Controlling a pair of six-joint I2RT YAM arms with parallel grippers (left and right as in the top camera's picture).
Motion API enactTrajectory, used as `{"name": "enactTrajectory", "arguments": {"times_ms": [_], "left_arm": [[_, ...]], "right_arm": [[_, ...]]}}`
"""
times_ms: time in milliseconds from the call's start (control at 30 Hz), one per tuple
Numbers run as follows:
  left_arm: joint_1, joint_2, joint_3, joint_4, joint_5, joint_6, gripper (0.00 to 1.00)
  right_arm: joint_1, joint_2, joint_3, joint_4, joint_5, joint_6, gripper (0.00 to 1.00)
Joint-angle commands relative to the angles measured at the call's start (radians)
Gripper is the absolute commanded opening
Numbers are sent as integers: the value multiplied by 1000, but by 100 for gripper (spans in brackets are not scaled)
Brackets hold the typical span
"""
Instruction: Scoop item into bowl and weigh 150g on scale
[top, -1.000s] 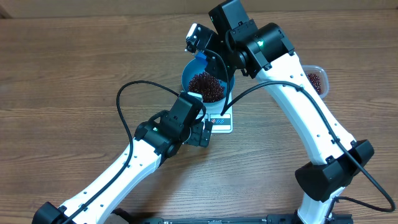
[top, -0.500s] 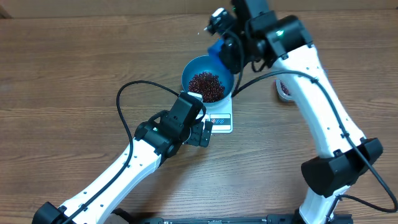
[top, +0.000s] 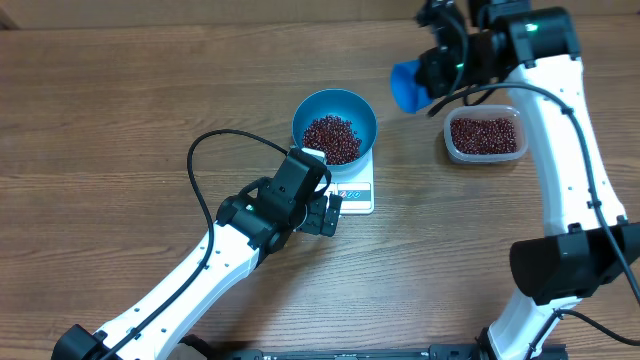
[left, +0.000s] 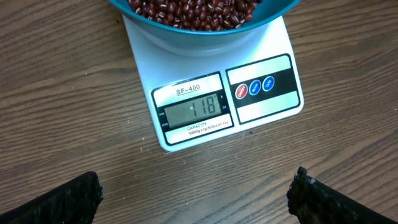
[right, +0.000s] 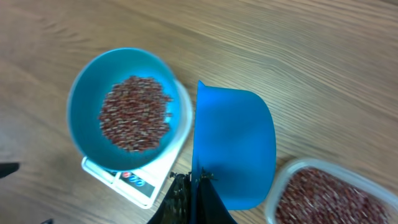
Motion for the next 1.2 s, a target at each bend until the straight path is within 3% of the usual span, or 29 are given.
{"name": "enactTrajectory", "arguments": {"times_ms": [0, 367, 667, 1167], "left_arm": [[4, -6, -11, 0, -6, 16, 100], [4, -6, -11, 0, -6, 16, 100], [4, -6, -11, 0, -6, 16, 99], [4, -6, -11, 0, -6, 16, 99]], "right_arm": [[-67, -45, 36, -2, -18, 26, 4], [-216, -44, 36, -88, 14, 25, 4], [-239, -43, -4, -184, 283, 17, 4], [-239, -41, -399, 211, 333, -66, 4]]}}
